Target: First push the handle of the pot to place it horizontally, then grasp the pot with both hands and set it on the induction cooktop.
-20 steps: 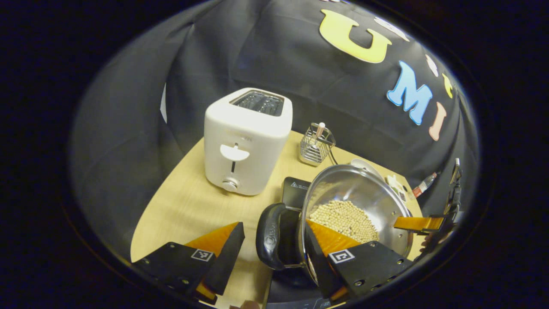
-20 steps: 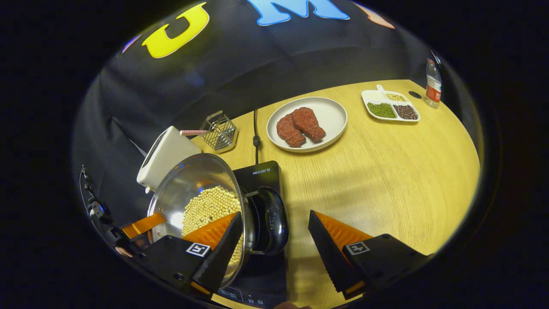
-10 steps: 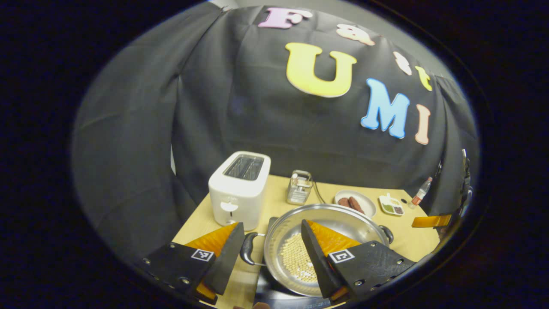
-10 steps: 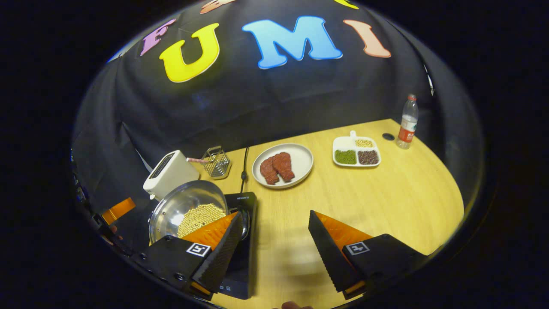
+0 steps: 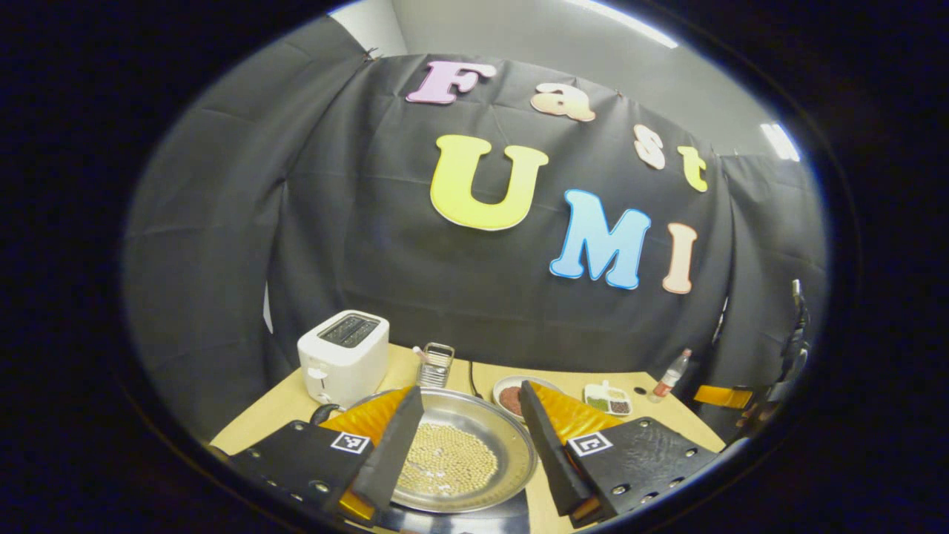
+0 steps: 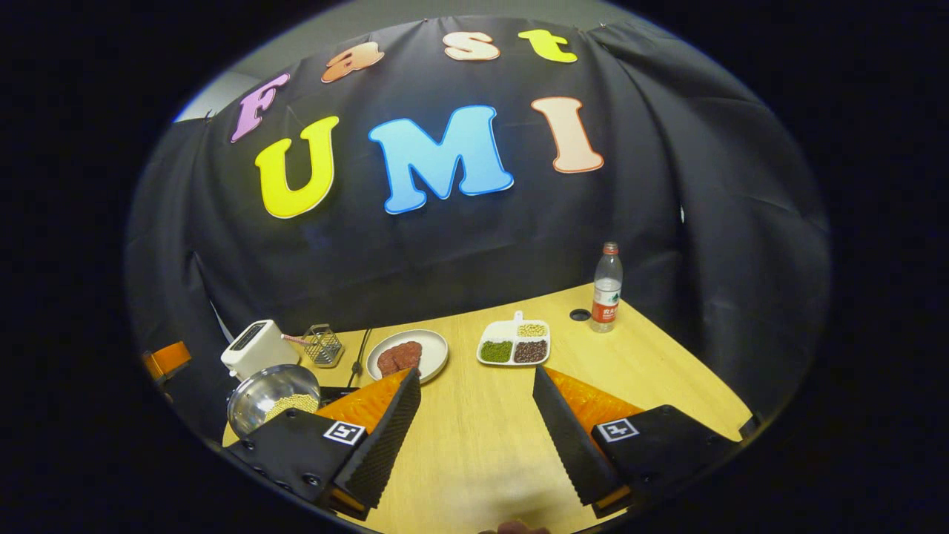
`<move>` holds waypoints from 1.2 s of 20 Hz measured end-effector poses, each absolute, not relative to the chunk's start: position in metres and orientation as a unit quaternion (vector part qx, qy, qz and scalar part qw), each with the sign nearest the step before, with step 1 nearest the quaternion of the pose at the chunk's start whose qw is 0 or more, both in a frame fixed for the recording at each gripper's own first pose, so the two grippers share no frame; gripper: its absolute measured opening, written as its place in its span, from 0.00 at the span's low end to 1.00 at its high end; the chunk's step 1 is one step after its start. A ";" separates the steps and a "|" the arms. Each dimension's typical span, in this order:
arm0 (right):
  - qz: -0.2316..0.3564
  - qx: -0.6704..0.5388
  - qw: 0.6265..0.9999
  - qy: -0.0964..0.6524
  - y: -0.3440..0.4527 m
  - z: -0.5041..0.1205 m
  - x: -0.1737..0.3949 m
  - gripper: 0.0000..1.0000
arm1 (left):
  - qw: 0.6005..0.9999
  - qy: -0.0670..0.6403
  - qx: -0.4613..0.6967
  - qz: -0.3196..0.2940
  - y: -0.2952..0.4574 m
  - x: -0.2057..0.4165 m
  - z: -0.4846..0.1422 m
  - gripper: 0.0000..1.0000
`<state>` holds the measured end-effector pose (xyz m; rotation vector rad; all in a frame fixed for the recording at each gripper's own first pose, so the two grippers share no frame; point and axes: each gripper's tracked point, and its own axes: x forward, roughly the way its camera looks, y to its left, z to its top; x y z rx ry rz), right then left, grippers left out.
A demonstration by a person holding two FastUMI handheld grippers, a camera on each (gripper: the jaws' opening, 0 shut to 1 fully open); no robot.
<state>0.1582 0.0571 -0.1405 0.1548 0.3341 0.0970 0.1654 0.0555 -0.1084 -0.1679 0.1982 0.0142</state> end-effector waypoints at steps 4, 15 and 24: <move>0.060 0.051 0.990 0.117 -0.001 -0.114 0.136 0.97 | 0.994 0.027 -0.104 0.009 -0.015 0.125 -0.075 0.85; 0.066 0.048 0.997 0.001 -0.109 -0.032 0.073 0.97 | 0.998 -0.031 -0.046 0.029 -0.141 0.032 0.003 0.91; 0.024 0.076 0.997 0.023 -0.136 -0.056 0.030 0.97 | 0.997 -0.028 0.002 0.070 -0.130 -0.025 0.008 0.88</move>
